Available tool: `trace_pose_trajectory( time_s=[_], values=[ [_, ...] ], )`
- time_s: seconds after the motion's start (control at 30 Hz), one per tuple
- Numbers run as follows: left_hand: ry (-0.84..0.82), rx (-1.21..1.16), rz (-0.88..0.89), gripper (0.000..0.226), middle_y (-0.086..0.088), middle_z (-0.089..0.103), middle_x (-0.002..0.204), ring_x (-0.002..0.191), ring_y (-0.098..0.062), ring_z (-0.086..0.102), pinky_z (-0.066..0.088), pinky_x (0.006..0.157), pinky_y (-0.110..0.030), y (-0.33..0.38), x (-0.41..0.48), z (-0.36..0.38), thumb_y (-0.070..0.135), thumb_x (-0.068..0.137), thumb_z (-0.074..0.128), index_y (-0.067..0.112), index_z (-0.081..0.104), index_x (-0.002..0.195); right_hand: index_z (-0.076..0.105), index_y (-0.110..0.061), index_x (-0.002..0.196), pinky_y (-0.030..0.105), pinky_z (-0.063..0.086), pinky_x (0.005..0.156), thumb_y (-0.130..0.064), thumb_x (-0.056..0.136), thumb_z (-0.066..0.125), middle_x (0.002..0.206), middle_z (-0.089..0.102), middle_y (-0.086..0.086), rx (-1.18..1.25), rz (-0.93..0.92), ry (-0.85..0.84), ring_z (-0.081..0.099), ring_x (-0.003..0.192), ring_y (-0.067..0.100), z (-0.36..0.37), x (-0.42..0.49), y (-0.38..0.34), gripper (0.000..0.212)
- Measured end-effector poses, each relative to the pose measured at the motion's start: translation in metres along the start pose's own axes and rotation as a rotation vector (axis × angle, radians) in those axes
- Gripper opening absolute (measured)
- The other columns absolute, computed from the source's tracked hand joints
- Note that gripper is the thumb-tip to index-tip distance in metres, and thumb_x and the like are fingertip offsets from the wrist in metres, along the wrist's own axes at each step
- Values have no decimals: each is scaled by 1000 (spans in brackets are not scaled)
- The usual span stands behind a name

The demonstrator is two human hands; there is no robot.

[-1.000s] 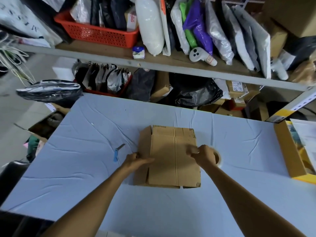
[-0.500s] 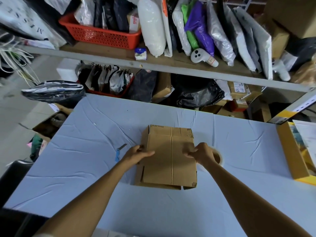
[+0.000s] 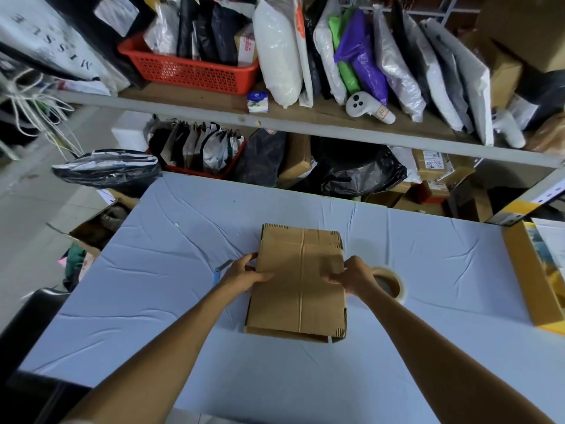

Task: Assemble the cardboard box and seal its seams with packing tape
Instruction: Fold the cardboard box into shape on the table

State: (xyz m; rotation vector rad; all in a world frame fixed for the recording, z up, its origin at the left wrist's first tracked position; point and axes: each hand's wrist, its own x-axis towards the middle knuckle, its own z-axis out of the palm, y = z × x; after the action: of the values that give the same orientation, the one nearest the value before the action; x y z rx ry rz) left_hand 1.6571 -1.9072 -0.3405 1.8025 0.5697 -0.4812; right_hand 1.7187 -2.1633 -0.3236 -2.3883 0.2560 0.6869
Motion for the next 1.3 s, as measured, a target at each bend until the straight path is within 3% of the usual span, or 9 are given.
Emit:
trace_pose_trajectory(
  time_s=[0.13,0.3,0.47,0.6,0.77,1.0,1.13,1.23,1.3],
  values=[
    [39,28,29,79,-5,59,121,106,-23,57,52,83,-33,6,1,4,30,74,80,26,40,142,49,-4,117,26,44,65,-38,68,85,99,53,8,-62,9,8,52,86,21,-8,2,-5,70],
    [126,32,169,80,-2,59,125,101,-15,55,50,83,-27,22,1,-1,22,70,84,24,45,139,44,-11,130,40,51,81,-29,61,90,118,56,13,84,-82,94,56,102,30,-20,3,-13,85],
    [239,-9,270,88,-6,56,132,105,-19,55,50,89,-37,37,-4,-6,12,67,85,27,38,140,39,-29,138,27,47,62,-23,60,91,94,60,0,171,-297,157,60,92,27,-34,-1,-21,94],
    [244,19,300,105,-8,54,126,99,-21,55,52,84,-39,43,-12,-9,8,66,86,37,25,146,34,-39,144,45,58,73,-19,71,84,89,62,-1,259,-376,174,64,82,24,-41,-1,-22,91],
    [202,8,342,104,-7,51,132,109,-24,55,52,92,-44,46,-15,-10,9,67,85,38,23,146,26,-43,146,36,59,57,-17,73,83,89,58,-5,287,-390,116,60,74,13,-42,-3,-16,97],
    [174,-61,371,64,2,58,119,102,-18,59,54,88,-40,46,-14,-11,34,75,79,41,44,128,45,-29,140,27,59,53,-11,76,80,104,61,7,336,-349,21,64,87,27,-46,-6,-10,76],
    [160,-222,335,41,-2,63,114,105,-24,61,56,86,-44,50,-17,-11,56,77,67,40,54,113,52,-30,131,36,61,56,-25,88,68,107,62,12,447,-351,-22,66,87,25,-48,-11,-10,46],
    [198,-350,318,28,-6,69,98,93,-26,65,57,71,-34,54,-20,-8,53,83,60,30,61,98,55,-34,115,35,60,52,-36,93,58,105,63,11,528,-325,-52,67,83,21,-51,-17,-15,22],
    [228,-404,309,25,-7,70,90,84,-25,67,54,62,-29,56,-22,-6,48,86,61,23,62,91,57,-32,113,32,58,50,-40,94,55,103,64,8,552,-315,-63,67,84,19,-53,-20,-18,21]
  ],
)
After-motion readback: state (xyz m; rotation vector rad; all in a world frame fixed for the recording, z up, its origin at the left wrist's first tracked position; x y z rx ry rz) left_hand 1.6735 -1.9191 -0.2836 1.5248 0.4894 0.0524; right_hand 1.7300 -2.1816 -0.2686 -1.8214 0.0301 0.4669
